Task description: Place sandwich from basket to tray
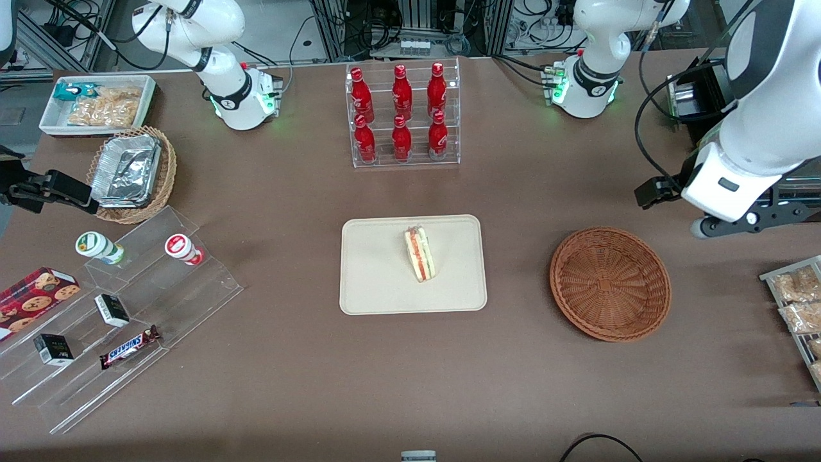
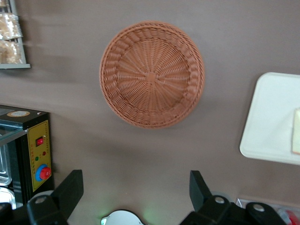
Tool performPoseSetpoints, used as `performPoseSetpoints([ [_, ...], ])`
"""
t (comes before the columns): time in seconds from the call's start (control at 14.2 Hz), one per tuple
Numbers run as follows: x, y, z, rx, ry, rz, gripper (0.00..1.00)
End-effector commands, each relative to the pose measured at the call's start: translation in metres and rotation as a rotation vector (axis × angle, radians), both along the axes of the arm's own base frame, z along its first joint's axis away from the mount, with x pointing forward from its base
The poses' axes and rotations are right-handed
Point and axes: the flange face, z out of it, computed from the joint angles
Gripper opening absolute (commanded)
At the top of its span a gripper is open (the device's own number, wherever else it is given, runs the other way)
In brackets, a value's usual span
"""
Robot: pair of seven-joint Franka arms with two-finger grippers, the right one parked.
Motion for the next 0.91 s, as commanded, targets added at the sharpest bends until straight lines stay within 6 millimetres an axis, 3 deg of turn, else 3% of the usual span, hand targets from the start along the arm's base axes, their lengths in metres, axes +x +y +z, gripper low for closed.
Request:
performPoseSetpoints([
  [0.0,-0.0174,0.0219,0.0086,-0.055,0.017,-0.060,1.00],
  [0.84,-0.0181,0.0180,0.0097,-0.049,0.006,-0.064,1.00],
])
